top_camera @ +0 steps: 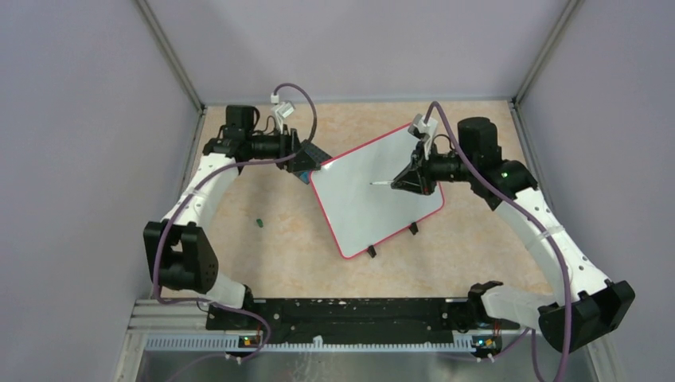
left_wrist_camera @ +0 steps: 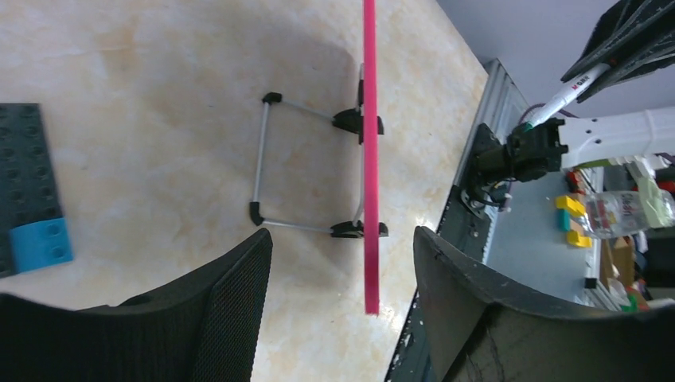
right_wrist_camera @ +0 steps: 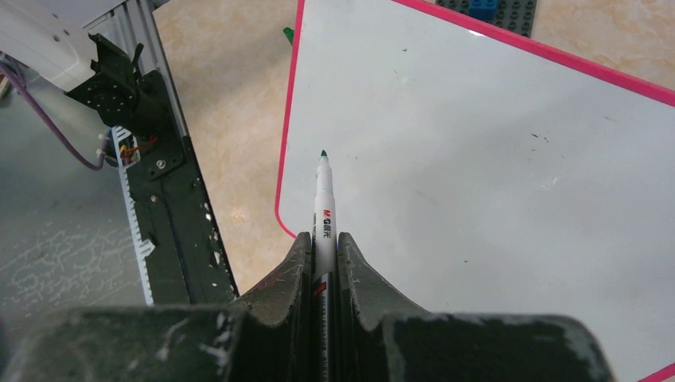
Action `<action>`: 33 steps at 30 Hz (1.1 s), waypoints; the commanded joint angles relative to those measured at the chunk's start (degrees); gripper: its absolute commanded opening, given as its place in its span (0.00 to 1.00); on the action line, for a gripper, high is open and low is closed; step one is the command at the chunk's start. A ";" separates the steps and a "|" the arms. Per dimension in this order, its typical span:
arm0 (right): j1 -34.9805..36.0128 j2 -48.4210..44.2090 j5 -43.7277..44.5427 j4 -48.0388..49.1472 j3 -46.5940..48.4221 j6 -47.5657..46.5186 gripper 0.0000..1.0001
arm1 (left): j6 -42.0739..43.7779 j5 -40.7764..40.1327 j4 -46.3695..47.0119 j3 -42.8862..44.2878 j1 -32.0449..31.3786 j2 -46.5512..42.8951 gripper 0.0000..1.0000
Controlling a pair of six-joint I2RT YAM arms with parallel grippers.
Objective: Write a sentence on the whiteboard
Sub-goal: Hold the whiteboard on the whiteboard stand.
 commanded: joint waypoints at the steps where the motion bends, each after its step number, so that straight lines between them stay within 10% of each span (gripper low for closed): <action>1: 1.11 0.23 0.55 2.57 2.44 -1.41 0.00 | -2.53 3.26 4.28 0.69 -3.49 1.66 0.68; 24: 2.84 -1.20 -0.02 3.27 -0.37 -0.64 0.00 | 2.84 3.48 -1.16 9.46 -12.24 11.94 0.01; 33: 7.47 -1.12 5.06 6.41 -2.92 0.11 0.00 | 0.47 1.06 -0.89 8.73 -14.26 12.08 0.01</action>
